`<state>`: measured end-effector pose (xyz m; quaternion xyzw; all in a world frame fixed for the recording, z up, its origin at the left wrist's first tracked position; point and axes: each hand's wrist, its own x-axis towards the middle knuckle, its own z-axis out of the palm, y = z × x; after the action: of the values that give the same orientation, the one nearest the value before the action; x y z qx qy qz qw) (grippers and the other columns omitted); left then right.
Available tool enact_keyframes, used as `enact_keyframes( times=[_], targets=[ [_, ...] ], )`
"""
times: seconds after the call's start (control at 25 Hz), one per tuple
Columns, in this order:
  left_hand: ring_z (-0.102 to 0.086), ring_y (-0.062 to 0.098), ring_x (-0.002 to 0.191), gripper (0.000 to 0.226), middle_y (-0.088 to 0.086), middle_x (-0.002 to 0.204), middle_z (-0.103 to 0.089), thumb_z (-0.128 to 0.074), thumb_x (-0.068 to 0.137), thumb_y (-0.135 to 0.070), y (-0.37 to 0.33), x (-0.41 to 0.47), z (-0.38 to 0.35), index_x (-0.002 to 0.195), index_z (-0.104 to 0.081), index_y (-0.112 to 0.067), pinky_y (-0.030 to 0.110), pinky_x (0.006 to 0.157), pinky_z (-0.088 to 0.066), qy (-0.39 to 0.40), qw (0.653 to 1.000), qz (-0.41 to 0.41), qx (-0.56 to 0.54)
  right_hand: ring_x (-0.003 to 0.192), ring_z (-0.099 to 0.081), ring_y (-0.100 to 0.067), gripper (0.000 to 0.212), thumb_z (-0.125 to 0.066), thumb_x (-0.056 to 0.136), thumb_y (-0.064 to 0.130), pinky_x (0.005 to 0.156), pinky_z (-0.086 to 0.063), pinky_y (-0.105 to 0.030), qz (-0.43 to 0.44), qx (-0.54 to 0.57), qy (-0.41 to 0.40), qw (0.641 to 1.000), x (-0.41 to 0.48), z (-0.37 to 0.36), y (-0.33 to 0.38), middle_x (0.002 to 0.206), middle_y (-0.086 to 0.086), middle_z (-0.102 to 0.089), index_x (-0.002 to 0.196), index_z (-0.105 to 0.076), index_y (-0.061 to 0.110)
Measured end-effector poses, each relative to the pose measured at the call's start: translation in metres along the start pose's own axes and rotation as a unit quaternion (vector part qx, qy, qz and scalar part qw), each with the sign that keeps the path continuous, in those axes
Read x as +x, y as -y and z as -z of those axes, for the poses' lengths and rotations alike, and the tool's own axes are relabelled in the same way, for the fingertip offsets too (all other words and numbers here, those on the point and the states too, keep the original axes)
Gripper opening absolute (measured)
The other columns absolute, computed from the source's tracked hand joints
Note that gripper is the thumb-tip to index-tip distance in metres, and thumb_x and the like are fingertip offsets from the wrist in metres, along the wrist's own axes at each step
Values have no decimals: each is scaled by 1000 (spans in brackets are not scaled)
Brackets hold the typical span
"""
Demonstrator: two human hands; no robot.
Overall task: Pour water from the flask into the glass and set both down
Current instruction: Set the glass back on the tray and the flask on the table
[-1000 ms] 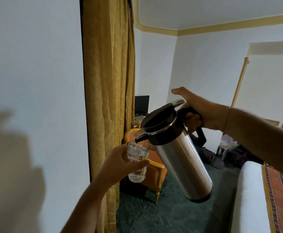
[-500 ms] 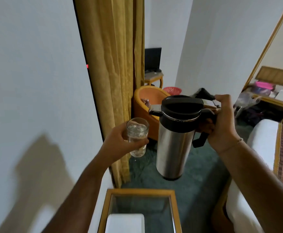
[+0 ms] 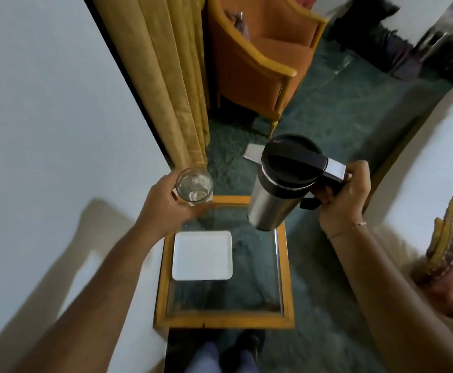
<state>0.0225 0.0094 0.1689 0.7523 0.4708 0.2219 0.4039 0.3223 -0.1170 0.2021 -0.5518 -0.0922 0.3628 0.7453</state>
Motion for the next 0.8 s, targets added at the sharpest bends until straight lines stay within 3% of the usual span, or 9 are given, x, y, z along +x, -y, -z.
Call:
enact_keyframes(
  times=[0.08,0.2,0.32,0.56,0.8],
  targets=[
    [-70,22,124,78,-2,137,-74,-100,78,-38,41,1,-26,144,-63,-22,45,105,-65,11,1000,23,4,46,-25,-12,29,-42,82,30,43,-23,-24,-13,-13,-31,999,14,22,-45,49,7,-32,55,-31,25],
    [-65,14,121,70,-10,132,-68,-101,78,-35,101,-1,-67,135,-63,-29,25,99,-60,17,999,47,14,44,-33,-9,40,-41,85,31,44,-29,-19,-43,-36,-45,997,33,51,-107,47,12,-38,46,-42,30],
    [-60,12,122,76,-11,135,-64,-103,76,-34,163,-10,-113,139,-60,-30,11,89,-49,27,996,83,33,45,-41,-4,45,-39,90,29,46,-33,-17,-57,-56,-47,996,49,83,-174,48,15,-43,46,-48,30],
    [-59,13,126,81,3,150,-69,-102,78,-35,255,-26,-181,147,-62,-25,29,100,-57,76,986,136,64,48,-39,-8,43,-41,92,28,47,-33,-18,-81,-106,-29,991,64,138,-281,51,13,-42,49,-46,32],
    [-55,11,126,81,4,153,-67,-101,79,-36,313,-31,-219,148,-61,-25,30,102,-52,76,977,182,83,51,-45,-5,52,-38,99,23,50,-36,-21,-98,-101,-20,990,65,176,-342,53,16,-48,50,-54,34]
  ],
)
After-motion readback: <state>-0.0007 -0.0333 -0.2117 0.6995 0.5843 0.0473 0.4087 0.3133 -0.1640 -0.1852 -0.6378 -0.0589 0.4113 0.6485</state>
